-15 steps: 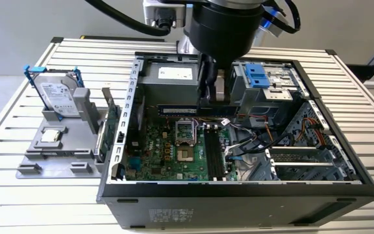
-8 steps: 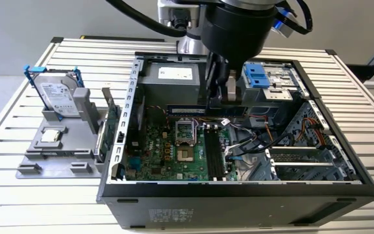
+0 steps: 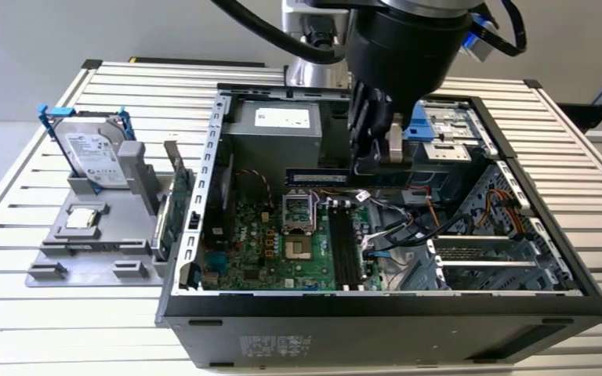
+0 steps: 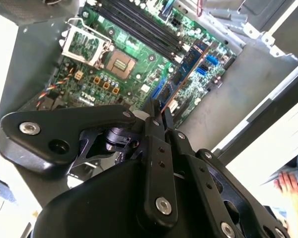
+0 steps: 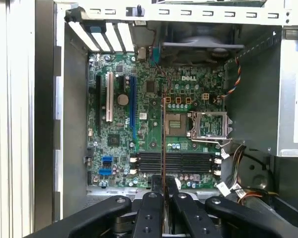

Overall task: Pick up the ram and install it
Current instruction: 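Pick up the ram and move it above insertion slot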

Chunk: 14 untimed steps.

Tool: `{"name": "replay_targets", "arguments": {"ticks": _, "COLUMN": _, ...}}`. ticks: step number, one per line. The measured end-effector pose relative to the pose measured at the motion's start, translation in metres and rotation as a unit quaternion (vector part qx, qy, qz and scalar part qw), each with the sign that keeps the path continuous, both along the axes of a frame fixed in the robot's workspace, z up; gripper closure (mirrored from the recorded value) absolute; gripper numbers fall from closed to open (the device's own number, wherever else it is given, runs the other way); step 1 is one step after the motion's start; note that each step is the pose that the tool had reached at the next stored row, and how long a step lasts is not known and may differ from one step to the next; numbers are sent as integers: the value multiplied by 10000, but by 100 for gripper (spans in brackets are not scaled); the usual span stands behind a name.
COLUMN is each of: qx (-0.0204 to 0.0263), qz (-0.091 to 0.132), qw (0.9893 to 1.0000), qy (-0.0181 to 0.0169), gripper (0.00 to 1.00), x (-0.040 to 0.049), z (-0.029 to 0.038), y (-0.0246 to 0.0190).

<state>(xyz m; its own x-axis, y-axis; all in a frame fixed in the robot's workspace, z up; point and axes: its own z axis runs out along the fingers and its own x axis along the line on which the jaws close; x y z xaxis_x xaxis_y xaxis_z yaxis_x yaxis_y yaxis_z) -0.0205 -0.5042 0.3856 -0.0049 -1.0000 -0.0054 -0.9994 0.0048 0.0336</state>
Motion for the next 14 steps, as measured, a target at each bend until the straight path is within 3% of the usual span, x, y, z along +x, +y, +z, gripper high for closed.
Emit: {"name": "replay_targets", "arguments": {"ticks": 14, "qx": -1, "qz": -11, "qw": 10000, "qy": 4, "gripper": 100, "x": 271, "z": 0, "y": 0}}
